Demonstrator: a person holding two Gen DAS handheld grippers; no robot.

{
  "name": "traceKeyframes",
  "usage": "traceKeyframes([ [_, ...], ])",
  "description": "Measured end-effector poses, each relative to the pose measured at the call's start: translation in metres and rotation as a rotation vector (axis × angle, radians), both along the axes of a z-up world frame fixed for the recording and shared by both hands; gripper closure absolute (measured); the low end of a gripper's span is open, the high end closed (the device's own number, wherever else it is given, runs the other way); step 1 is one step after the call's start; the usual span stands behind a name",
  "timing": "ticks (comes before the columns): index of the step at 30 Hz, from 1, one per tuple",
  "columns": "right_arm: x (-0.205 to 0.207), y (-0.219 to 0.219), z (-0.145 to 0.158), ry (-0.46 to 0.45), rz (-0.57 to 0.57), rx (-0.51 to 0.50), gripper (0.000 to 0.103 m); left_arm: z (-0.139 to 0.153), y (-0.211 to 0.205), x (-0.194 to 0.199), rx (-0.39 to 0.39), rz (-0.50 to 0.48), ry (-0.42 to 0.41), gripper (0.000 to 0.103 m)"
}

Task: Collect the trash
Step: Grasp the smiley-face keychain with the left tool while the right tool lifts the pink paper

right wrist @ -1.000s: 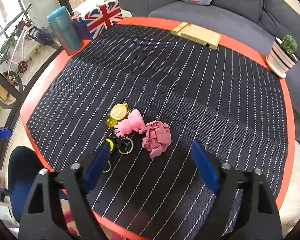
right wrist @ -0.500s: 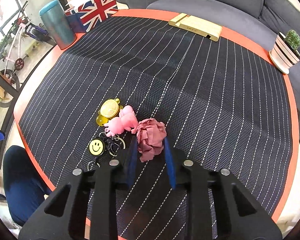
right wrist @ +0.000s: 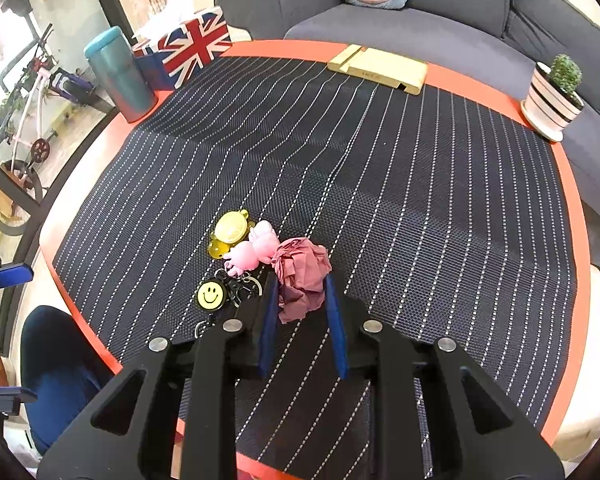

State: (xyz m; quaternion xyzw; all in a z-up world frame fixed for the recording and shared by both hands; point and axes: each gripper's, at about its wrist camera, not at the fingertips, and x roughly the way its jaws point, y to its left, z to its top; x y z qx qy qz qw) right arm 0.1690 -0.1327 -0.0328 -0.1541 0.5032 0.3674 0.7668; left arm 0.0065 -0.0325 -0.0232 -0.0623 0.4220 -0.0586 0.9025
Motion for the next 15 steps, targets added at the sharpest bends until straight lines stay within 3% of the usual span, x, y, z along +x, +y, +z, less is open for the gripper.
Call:
traceKeyframes([
  [7,-0.003,-0.012,0.009,-0.008,-0.025,0.017,0.080,0.001,-0.009,0.023,0.010,-0.013,0.016,0.008],
  [15,-0.004,-0.029,0.018,-0.021,-0.051,0.030,0.080,-0.015,-0.017,0.061,0.031,-0.017,0.087,0.008],
])
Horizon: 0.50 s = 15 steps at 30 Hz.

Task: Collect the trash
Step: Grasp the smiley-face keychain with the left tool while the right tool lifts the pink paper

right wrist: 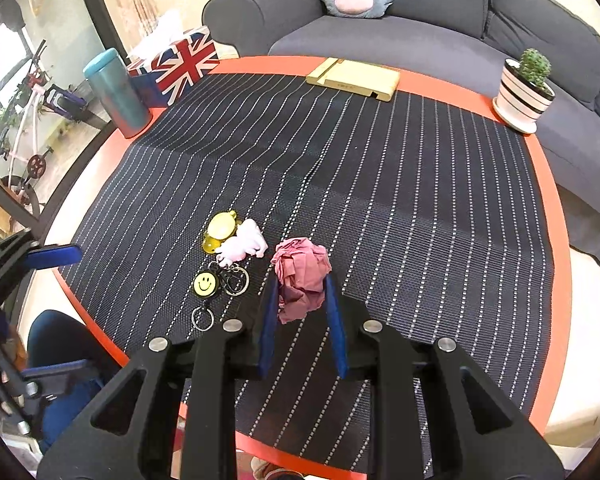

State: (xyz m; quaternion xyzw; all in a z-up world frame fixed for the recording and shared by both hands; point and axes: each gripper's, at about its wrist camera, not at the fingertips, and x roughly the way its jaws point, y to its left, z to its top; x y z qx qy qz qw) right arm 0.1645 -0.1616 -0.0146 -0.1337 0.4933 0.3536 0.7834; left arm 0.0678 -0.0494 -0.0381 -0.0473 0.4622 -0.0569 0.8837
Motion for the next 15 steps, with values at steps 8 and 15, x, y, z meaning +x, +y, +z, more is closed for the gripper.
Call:
traceKeyframes([
  [8,0.000,-0.016,0.000,0.002,-0.020,0.016,0.080,-0.020,-0.005,0.035,0.038,0.024,0.047,0.008],
  [15,-0.001,-0.026,-0.005,0.011,-0.030,0.023,0.080,-0.036,-0.009,0.057,0.056,0.008,0.090,0.024],
])
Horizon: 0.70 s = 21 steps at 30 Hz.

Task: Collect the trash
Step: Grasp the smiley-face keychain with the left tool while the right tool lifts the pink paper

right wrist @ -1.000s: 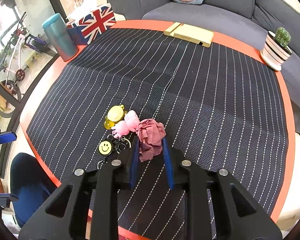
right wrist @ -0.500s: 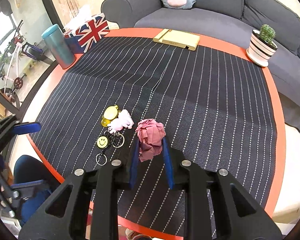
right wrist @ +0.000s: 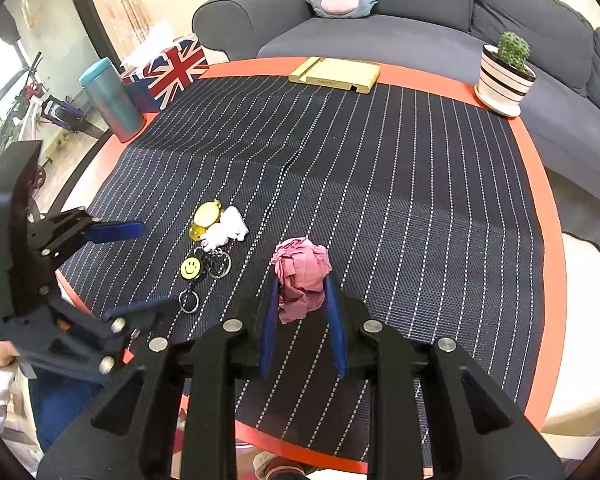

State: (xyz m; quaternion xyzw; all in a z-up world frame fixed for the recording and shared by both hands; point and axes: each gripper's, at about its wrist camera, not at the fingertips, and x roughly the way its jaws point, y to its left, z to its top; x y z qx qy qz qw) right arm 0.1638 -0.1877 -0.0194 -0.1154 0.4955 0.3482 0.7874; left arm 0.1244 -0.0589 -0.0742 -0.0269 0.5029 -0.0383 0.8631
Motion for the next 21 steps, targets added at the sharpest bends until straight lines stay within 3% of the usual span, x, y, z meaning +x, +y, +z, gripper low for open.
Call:
traceKeyframes([
  [14,-0.001,-0.005,-0.005,0.008,0.001,0.009,0.080,-0.020,-0.004,0.008,-0.003,-0.028,0.027,0.077],
  [21,-0.003,-0.002,-0.005,0.008,0.006,0.011,0.080,-0.017,-0.003,0.005,-0.009,-0.038,0.012,0.078],
])
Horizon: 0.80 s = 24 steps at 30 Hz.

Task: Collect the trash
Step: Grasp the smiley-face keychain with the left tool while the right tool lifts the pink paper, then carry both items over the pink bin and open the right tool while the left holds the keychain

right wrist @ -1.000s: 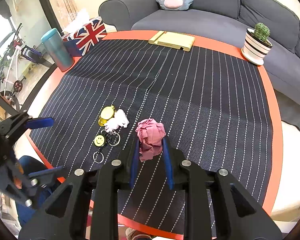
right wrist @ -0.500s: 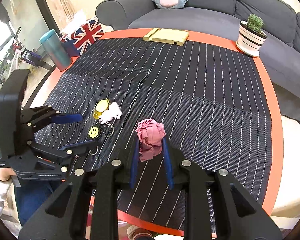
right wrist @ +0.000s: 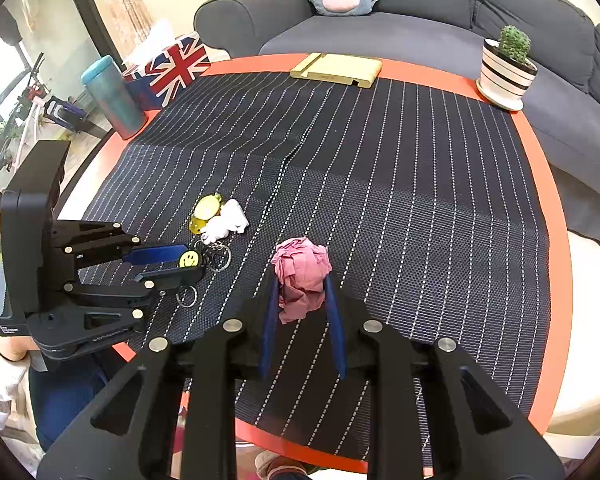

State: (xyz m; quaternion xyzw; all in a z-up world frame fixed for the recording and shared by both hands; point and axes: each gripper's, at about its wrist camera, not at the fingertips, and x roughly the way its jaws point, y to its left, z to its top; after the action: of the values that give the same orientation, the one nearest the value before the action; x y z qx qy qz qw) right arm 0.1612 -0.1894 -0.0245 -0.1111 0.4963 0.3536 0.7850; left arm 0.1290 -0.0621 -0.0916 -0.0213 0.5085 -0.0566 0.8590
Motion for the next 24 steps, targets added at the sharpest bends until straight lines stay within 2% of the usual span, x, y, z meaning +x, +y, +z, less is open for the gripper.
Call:
traceKeyframes([
  [12,-0.017,0.004,0.013,-0.027,0.015,0.024,0.080,0.025,0.001,-0.020,-0.001,-0.022,-0.053,0.079],
  [24,-0.062,0.001,0.031,-0.075,0.050,0.050,0.080,0.060,-0.008,-0.060,0.005,-0.075,-0.131,0.079],
])
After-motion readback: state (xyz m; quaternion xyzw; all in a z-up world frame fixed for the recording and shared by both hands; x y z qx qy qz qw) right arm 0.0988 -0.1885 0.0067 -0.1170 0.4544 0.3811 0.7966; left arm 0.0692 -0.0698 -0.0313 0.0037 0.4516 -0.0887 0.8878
